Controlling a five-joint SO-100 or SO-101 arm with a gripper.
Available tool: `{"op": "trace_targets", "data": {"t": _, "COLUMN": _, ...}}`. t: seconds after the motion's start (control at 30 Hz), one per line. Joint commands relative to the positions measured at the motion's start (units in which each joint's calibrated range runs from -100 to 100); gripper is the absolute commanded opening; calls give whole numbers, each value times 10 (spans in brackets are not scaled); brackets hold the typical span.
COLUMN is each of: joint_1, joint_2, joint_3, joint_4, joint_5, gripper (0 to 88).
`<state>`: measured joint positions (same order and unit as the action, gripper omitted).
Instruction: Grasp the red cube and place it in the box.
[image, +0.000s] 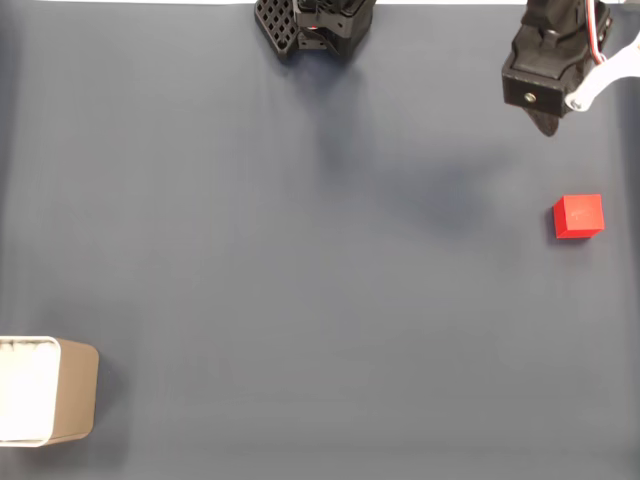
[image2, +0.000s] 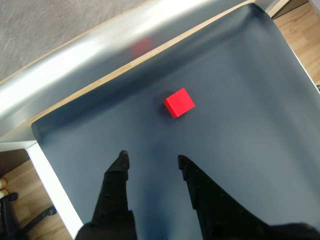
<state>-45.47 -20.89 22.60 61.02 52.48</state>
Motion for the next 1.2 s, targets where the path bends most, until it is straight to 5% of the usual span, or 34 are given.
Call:
{"op": "trace_targets", "data": {"t": 0.0, "joint_1": -1, "joint_2": 3, "joint_3": -5, "joint_4": -27, "joint_5": -5, "gripper": 274}}
{"op": "trace_targets", "data": {"t": 1.17, "joint_1": 56, "joint_2": 132, "joint_3": 30, "joint_4": -200, "joint_5": -9, "gripper": 378}}
